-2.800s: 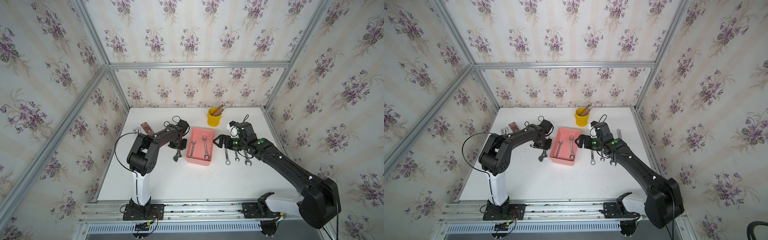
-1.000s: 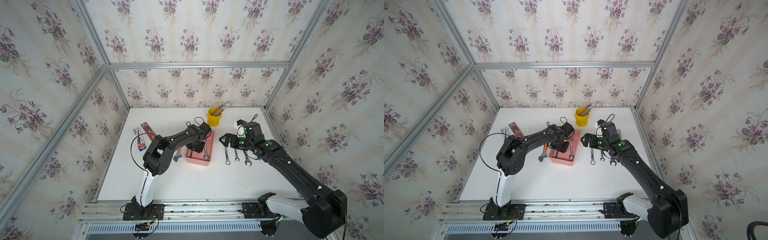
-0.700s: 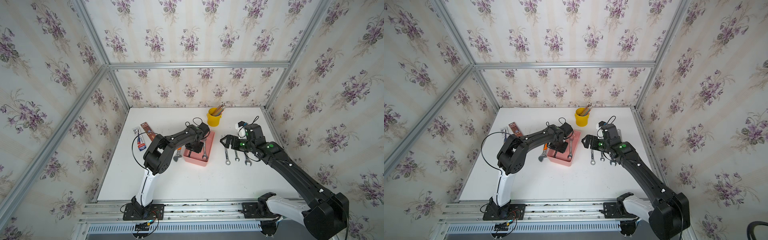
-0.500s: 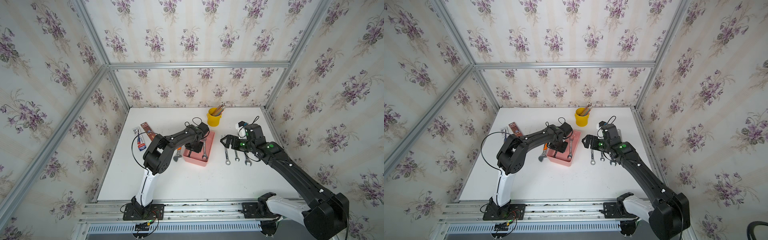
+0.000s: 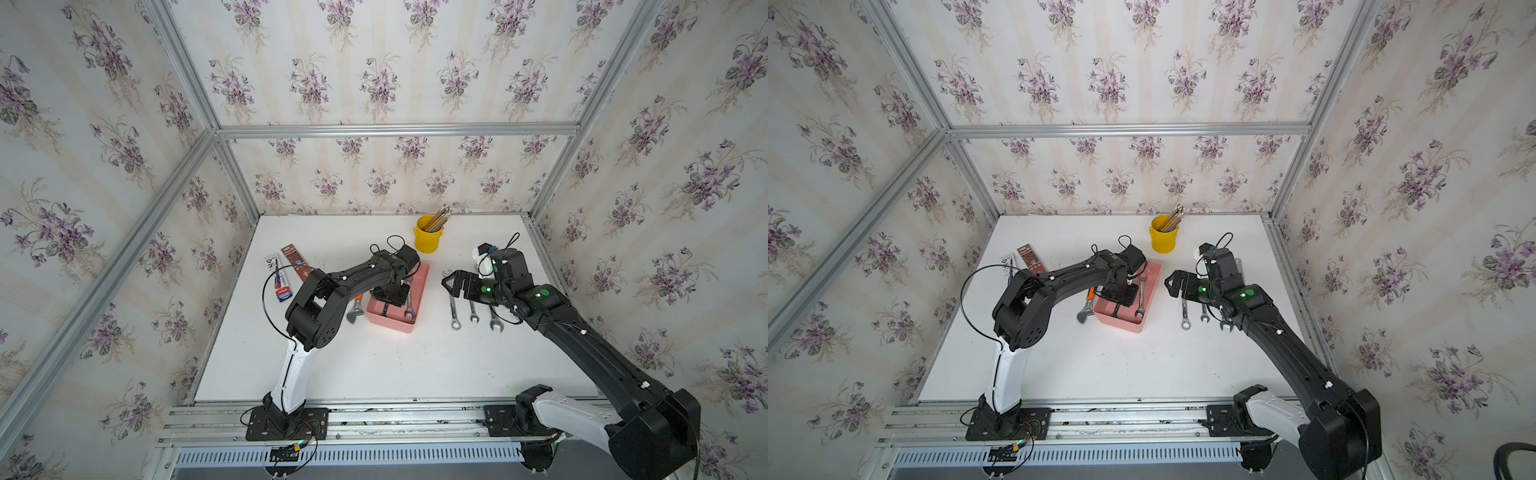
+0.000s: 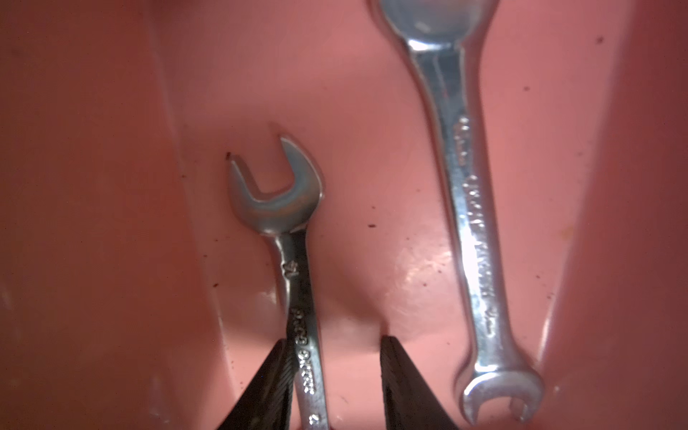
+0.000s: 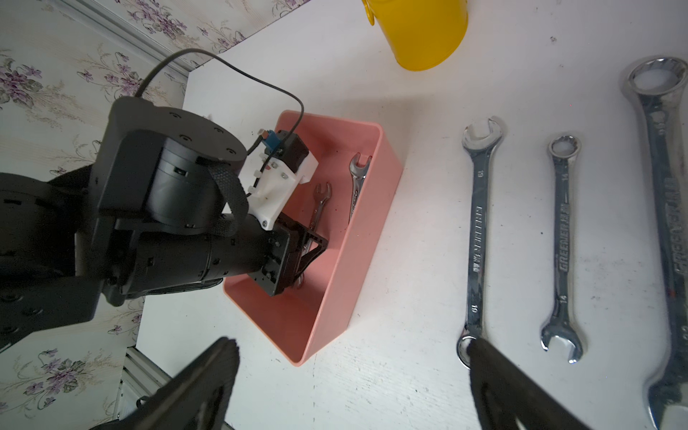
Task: Take out the wrench from the storage box
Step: Pick up the wrench from the storage box.
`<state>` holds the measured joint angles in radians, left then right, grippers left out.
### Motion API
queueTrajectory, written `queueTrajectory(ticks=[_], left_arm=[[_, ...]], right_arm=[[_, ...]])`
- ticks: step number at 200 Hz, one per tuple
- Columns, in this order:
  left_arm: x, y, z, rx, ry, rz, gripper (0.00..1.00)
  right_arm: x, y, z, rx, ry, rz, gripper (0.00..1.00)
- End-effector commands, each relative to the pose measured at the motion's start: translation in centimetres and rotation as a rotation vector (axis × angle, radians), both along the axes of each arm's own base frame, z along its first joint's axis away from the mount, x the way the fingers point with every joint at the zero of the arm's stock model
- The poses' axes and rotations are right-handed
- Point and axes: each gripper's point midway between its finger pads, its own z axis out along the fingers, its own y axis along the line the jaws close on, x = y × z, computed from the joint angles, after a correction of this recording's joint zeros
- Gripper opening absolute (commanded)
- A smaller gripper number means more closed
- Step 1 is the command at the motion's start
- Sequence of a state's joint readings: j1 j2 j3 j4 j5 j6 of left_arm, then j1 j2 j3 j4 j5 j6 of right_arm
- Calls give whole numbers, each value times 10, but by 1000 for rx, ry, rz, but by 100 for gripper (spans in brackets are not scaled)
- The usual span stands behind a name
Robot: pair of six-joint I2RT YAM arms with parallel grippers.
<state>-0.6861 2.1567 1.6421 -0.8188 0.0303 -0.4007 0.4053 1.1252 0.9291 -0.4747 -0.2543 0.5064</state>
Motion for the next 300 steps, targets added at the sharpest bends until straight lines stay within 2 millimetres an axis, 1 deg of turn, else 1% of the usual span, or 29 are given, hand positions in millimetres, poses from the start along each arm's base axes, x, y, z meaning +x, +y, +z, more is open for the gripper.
queueTrajectory(ticks=[1, 21, 42, 65, 90, 116, 136, 152, 170, 185, 201, 217, 234, 266, 300], left_arm=[[-16, -14, -1, -63, 72, -14, 42], [-15, -12, 3, -50, 56, -24, 42], [-6, -4, 9, -4, 18, -36, 43], [1, -2, 11, 18, -11, -45, 43], [5, 5, 4, 68, -25, -67, 43], [2, 9, -10, 87, 12, -79, 43], [0, 6, -14, 75, 26, -77, 39], [-2, 8, -21, 88, 45, -80, 36], [-8, 12, -29, 99, 73, -81, 29], [-11, 12, -31, 95, 82, -82, 23], [-10, 10, -26, 86, 74, -79, 19], [-5, 8, -17, 77, 52, -76, 16], [-1, 5, -5, 62, 30, -75, 10], [3, 3, 6, 53, 11, -71, 10], [9, 1, 31, 39, -30, -71, 11]], right_arm=[[0, -1, 2, 10, -2, -17, 100], [0, -1, 2, 15, 0, -21, 100], [-1, -3, 1, 16, 0, -28, 100], [-1, -1, 1, 24, 1, -28, 100], [2, 0, 2, 24, 0, -25, 100], [3, 1, 1, 24, 4, -23, 100], [4, 1, 0, 24, 4, -23, 100], [4, 2, 0, 24, 8, -23, 100], [4, 1, -1, 22, 7, -24, 100], [5, 2, -1, 23, 9, -24, 100], [6, 3, -1, 28, 8, -24, 100], [7, 4, -1, 29, 11, -21, 100], [8, 4, -1, 27, 8, -22, 100], [10, 5, -1, 24, 6, -20, 100], [12, 6, -1, 20, 6, -15, 100]])
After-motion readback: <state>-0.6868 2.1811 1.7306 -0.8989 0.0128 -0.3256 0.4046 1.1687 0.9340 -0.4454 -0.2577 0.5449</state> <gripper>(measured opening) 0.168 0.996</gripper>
